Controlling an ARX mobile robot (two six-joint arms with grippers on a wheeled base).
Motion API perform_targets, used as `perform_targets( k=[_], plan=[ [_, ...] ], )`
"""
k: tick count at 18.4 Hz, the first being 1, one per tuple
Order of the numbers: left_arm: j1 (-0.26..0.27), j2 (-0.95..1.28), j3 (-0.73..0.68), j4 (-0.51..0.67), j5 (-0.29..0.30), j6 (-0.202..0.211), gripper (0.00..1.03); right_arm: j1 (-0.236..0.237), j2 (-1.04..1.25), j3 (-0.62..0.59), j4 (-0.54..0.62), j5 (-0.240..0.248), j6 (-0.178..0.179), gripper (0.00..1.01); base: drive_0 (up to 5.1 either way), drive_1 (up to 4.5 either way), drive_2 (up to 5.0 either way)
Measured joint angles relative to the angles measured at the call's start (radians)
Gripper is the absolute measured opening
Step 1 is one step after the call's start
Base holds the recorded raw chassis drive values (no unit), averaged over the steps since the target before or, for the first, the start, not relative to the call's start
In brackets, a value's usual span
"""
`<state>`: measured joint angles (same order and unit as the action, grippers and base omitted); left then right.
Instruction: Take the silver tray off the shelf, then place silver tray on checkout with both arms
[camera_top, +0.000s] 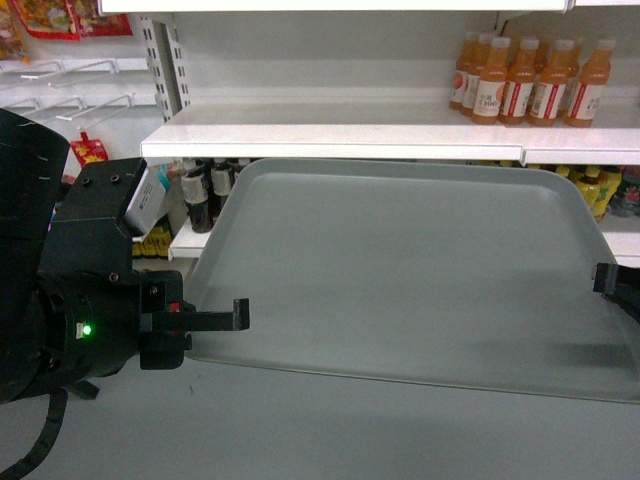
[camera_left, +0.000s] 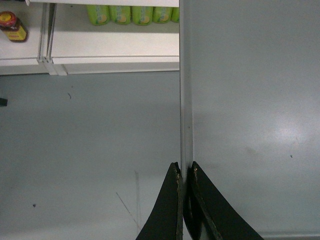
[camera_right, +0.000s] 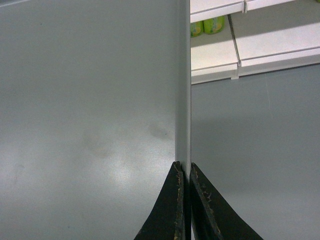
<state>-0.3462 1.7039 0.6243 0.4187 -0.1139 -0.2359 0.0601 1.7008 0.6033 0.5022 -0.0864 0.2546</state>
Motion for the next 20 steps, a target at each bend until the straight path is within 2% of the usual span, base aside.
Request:
perform_targets(
  k=[20],
  plan=[
    [0.000,0.000,0.000,-0.002,-0.002,0.000,0.03,-0.001,0.000,-0.001,0.000,0.000,0.000,0.02,0.1,-4.25,4.4]
  ],
)
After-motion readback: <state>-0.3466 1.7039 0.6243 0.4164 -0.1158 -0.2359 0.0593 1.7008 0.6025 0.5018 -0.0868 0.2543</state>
